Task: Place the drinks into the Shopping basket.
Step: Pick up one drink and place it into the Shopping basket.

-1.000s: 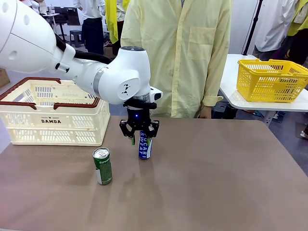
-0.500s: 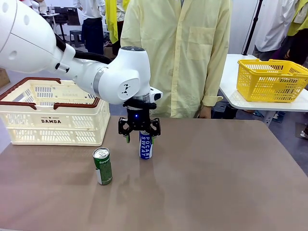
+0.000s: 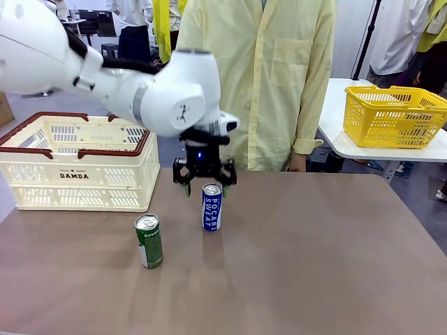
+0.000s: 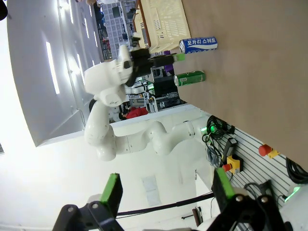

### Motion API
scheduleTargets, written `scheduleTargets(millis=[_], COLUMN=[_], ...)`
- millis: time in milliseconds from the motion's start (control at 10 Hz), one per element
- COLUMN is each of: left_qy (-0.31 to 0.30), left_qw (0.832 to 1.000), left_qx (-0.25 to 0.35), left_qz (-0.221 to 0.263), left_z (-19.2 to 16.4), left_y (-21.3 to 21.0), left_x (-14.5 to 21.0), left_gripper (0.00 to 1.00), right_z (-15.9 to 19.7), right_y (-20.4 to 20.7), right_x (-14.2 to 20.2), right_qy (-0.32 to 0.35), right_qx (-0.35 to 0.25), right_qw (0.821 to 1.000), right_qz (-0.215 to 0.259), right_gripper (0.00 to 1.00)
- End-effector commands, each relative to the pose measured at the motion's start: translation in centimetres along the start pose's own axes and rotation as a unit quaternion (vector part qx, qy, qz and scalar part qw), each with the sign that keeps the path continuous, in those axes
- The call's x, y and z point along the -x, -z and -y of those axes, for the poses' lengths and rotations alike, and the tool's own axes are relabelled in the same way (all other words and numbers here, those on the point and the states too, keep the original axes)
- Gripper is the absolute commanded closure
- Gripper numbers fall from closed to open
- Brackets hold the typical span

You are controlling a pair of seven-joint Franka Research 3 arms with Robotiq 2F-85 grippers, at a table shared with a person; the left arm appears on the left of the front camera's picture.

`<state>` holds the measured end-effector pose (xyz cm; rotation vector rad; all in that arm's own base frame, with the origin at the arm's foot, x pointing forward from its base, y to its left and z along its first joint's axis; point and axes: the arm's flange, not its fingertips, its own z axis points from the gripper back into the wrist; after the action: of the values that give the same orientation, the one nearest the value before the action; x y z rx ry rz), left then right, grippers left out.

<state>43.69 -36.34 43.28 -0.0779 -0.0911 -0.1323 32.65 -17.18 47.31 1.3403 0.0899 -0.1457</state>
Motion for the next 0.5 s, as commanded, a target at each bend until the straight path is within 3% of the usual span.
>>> scheduleTargets(millis=[0,200,300,400], left_qy=[0.001,-0.022,-0.052,-0.008], left_qw=[1.000,0.999,0.998,1.000], left_qx=[0.014,0.038,0.020,0.028], left_qz=[0.005,-0.007,-0.021,0.007], left_z=[0.6,0.9,0.6,1.5], left_y=[-5.7,-7.6,-7.7,-8.3], left_x=[0.7,1.3,1.7,1.4], left_gripper=[0.00,0.00,0.00,0.00], right_z=[-0.2,-0.2,-0.2,-0.2], right_y=[-0.2,-0.2,-0.2,-0.2], right_x=[0.3,0.3,0.3,0.3], right_qy=[-0.001,-0.001,-0.001,-0.001], right_qx=[0.003,0.003,0.003,0.003], right_qw=[1.000,1.000,1.000,1.000], right_qz=[-0.004,-0.004,-0.004,-0.004], right_gripper=[0.00,0.00,0.00,0.00])
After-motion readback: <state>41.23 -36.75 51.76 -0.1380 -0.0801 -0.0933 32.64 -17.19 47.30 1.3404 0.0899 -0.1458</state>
